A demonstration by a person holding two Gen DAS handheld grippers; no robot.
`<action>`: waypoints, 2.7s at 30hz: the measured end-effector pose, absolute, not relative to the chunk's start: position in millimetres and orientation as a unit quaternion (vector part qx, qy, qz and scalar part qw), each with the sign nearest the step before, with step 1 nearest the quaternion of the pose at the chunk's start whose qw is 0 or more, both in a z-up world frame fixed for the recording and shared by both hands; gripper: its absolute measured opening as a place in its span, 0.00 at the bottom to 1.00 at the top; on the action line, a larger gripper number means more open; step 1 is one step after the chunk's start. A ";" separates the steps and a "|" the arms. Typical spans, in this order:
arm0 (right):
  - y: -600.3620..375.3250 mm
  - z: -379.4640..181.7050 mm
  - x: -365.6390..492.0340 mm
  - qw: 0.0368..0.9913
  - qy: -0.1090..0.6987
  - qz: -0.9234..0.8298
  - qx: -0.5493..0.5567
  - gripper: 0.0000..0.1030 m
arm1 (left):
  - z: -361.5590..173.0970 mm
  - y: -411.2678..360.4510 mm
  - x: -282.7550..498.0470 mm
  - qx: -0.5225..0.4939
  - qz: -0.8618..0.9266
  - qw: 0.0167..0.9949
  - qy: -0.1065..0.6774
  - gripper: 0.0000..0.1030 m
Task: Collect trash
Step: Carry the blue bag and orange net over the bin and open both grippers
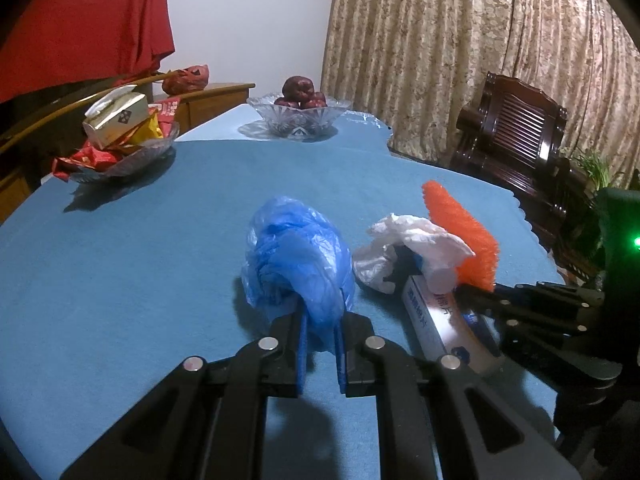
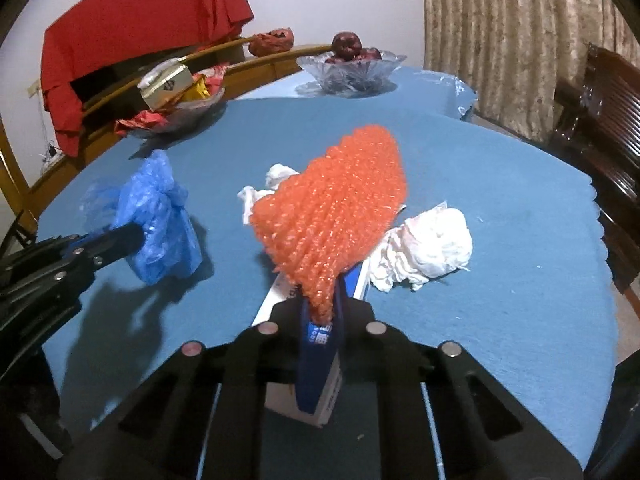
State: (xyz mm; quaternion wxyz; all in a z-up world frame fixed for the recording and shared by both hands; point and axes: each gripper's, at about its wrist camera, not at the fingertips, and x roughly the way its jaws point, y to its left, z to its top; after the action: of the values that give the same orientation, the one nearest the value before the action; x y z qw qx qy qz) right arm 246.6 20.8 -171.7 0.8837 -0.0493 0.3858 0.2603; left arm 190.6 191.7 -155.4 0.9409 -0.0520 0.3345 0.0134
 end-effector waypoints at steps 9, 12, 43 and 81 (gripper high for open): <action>-8.0 -139.2 225.0 0.896 0.359 0.261 -0.024 0.09 | -136.2 176.7 181.0 -0.041 -0.003 0.947 0.319 0.11; -20.5 -128.9 218.6 0.900 0.352 0.256 -0.014 0.09 | -128.1 167.4 177.2 -0.038 -0.010 0.949 0.314 0.11; -221.1 -81.7 115.0 0.939 0.327 0.102 0.033 0.09 | -75.7 -34.7 150.8 0.002 -0.208 0.938 0.279 0.11; -382.7 -135.4 49.3 0.921 0.375 -0.080 0.067 0.58 | -106.0 -202.6 144.4 0.031 -0.360 0.880 0.309 0.53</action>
State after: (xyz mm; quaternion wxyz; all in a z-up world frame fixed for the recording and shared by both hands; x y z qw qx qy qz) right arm 49.3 -382.7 -135.4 0.9212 0.0675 0.3749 -0.0797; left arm 144.4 -202.6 -106.0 0.8798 0.0309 0.3088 -0.3600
